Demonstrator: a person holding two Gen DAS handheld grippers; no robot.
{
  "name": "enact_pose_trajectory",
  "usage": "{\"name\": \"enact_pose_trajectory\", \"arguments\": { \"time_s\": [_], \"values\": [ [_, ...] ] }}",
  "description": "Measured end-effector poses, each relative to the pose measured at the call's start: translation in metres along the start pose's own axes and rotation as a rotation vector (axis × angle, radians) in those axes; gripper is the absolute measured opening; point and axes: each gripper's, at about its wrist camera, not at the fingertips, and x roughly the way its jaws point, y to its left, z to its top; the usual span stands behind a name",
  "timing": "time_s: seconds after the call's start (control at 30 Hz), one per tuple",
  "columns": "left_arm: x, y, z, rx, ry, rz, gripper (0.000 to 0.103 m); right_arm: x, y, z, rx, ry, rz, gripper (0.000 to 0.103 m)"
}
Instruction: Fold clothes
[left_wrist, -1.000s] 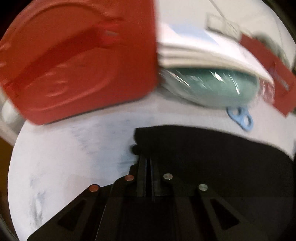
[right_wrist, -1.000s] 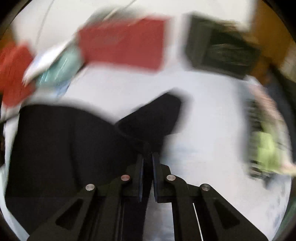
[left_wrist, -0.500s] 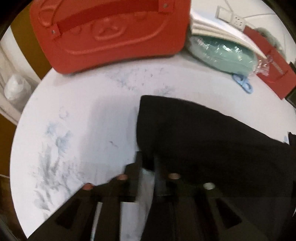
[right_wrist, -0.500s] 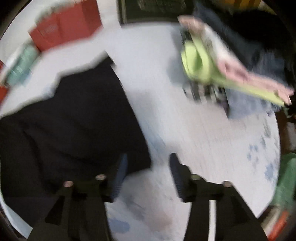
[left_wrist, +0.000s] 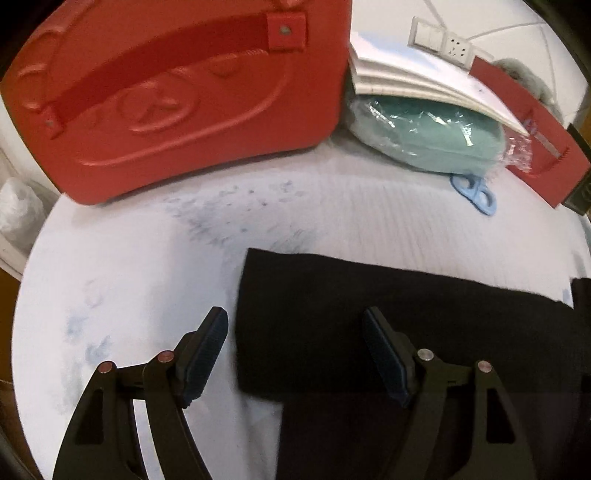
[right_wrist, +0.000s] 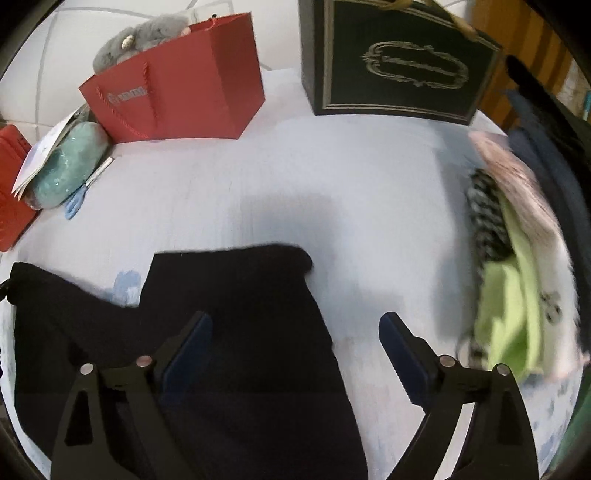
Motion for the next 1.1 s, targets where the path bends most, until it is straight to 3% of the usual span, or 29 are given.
{"name": "enact_pose_trajectory", "arguments": {
  "time_s": [0.13,0.17,0.2,0.23,0.27,0.3,0.37,0.5,0.57,0.63,0.7,0.73,0.83,0.93,1.1],
  "values": [
    [0.014,-0.011,0.004,0.030,0.000,0.003,0.075,0.024,0.010,0.015,-0.034,0.016,-0.004,0.099],
    [0.013,-0.013,0.004,0.037,-0.014,0.007,0.064,0.031,0.013,0.017,-0.042,0.027,-0.004,0.097],
    [0.012,-0.015,0.003,0.042,-0.023,0.015,0.053,0.037,0.016,0.019,-0.053,0.039,-0.006,0.089],
    [0.009,-0.016,0.003,0.046,-0.032,0.024,0.025,0.039,0.021,0.018,-0.074,0.053,-0.014,0.039],
    [0.007,-0.017,0.002,0.051,-0.032,0.035,0.007,0.042,0.027,0.017,-0.094,0.066,-0.022,0.013],
    [0.000,-0.016,0.002,0.041,-0.044,0.036,0.007,0.043,0.032,0.016,-0.119,0.075,-0.035,0.004],
    [-0.016,-0.013,0.002,0.012,-0.079,0.031,0.006,0.025,0.045,0.011,-0.196,0.029,-0.082,0.004],
    [-0.076,-0.005,0.014,-0.049,-0.256,0.045,0.004,-0.052,0.052,0.033,-0.244,-0.219,-0.095,0.004],
    [-0.091,-0.003,0.033,-0.059,-0.303,0.057,0.005,-0.079,0.051,0.055,-0.239,-0.315,-0.113,0.004],
    [-0.084,-0.002,0.054,-0.084,-0.292,0.070,0.010,-0.078,0.049,0.071,-0.209,-0.320,-0.120,0.008],
    [-0.074,-0.002,0.070,-0.092,-0.267,0.086,0.031,-0.077,0.047,0.087,-0.179,-0.325,-0.128,0.038],
    [-0.070,-0.005,0.072,-0.079,-0.251,0.094,0.048,-0.077,0.046,0.095,-0.164,-0.327,-0.132,0.061],
    [-0.081,-0.006,0.049,-0.019,-0.216,0.081,0.057,-0.077,0.042,0.114,-0.123,-0.333,-0.137,0.062],
    [-0.083,0.006,0.005,0.027,-0.156,0.092,0.060,-0.091,0.034,0.071,-0.123,-0.289,-0.079,0.062],
    [-0.086,0.034,-0.095,0.014,-0.001,0.080,0.061,-0.105,0.009,-0.034,-0.078,-0.143,-0.027,0.063]
  ]
}}
